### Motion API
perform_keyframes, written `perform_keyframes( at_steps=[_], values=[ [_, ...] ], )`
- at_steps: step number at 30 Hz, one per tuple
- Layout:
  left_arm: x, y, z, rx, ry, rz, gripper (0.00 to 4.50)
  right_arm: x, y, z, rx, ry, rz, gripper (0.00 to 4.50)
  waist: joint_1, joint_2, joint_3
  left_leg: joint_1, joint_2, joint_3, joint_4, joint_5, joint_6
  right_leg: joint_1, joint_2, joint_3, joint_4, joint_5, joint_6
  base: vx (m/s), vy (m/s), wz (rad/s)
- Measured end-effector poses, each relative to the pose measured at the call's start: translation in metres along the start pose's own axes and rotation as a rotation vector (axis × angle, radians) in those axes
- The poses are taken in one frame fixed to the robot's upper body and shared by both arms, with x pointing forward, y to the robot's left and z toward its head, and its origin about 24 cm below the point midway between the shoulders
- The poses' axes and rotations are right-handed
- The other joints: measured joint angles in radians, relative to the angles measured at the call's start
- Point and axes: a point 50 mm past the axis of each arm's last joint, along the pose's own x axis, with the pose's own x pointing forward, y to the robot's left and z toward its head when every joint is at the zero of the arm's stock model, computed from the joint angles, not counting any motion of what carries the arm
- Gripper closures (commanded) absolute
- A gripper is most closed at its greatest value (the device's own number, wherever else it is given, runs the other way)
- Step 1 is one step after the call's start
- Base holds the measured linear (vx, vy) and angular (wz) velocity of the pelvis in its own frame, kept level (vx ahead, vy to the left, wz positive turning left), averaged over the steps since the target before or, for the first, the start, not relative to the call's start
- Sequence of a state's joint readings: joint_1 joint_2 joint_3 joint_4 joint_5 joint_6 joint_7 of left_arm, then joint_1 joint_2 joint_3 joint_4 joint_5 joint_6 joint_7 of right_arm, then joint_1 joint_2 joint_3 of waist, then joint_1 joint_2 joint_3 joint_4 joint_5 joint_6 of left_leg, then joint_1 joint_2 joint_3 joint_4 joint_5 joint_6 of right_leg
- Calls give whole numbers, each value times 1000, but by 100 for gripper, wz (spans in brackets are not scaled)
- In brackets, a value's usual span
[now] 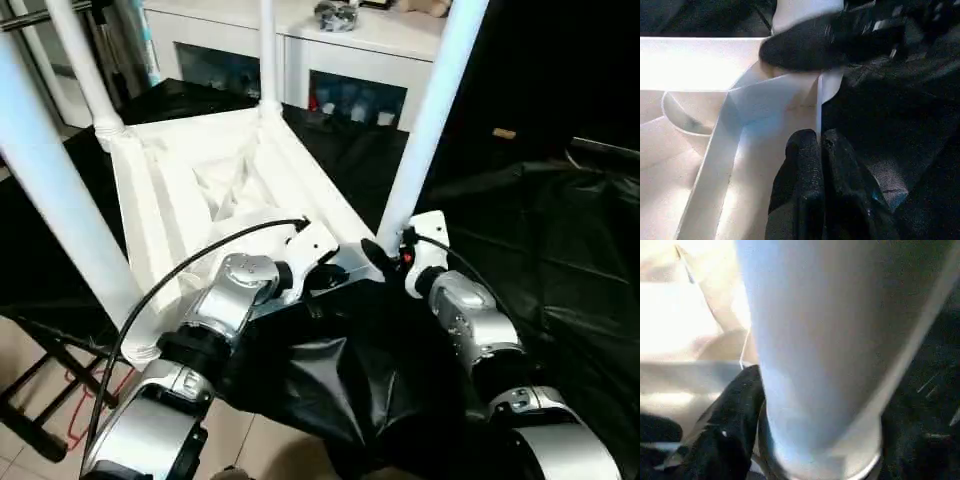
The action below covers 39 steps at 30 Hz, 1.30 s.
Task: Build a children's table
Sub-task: Rotate leg to tighten
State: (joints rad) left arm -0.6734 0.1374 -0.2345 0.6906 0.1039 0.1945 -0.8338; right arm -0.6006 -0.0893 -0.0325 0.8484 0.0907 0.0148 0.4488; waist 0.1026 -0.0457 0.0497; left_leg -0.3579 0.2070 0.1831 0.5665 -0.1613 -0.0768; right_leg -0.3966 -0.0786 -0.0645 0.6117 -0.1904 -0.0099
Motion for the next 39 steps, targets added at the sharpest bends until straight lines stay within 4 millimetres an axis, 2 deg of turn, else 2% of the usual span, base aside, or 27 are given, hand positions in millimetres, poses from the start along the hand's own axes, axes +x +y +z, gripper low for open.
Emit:
perform_keyframes(
  at_steps=[2, 8, 13, 17, 19, 27, 36, 39],
  values=[
    [-1, 0, 0, 3, 0, -7, 450, -1, 0, 1, -12, -5, 23, 80, 0, 0, 0, -1, 0, 0, 0, 0, 0, -1, 0, 0, 0, 0, 0, 0, 0, 0],
    [-14, 5, -3, 25, 3, -68, 450, -10, -5, 3, -152, 14, 224, 80, 0, 0, 1, -6, 0, 0, 0, 0, 0, -5, 0, -1, 0, 0, 0, 0, 0, 0],
    [-31, 8, -9, 57, 10, -169, 450, -27, -11, 4, -240, 53, 445, 80, 5, 0, 1, -9, 1, 0, 0, 0, 1, -8, 0, -2, -1, 0, -1, 0, 0, 0],
    [-41, 8, -14, 64, 17, -254, 450, -35, -10, 3, -232, 64, 568, 80, 12, 0, 2, -10, 1, 0, 1, 0, 1, -8, 0, -2, 0, 0, -1, 0, 0, 0],
    [-44, 7, -15, 77, 24, -292, 450, -38, -8, 4, -234, 72, 630, 96, 16, -1, 3, -10, 1, 0, 2, 0, 1, -8, 0, -2, 0, 0, -1, 0, 0, 0],
    [-50, 7, -17, 95, 34, -348, 450, -42, -6, 4, -210, 92, 707, 166, 34, -2, 3, -10, 2, 0, 3, 0, 1, -7, 0, -2, 1, 0, -1, 0, 0, 0],
    [-49, 5, -17, 102, 25, -353, 450, -44, -3, 1, -192, 96, 719, 181, 43, -2, 3, -10, 1, 0, 3, 0, 1, -7, 0, -2, 1, 0, -1, 0, 0, 0],
    [-44, 4, -17, 98, 20, -315, 450, -43, -5, -1, -169, 85, 657, 183, 44, -2, 2, -9, 1, 0, 4, 0, 1, -6, 0, -2, 2, 0, -1, 0, 0, 0]
  ],
)
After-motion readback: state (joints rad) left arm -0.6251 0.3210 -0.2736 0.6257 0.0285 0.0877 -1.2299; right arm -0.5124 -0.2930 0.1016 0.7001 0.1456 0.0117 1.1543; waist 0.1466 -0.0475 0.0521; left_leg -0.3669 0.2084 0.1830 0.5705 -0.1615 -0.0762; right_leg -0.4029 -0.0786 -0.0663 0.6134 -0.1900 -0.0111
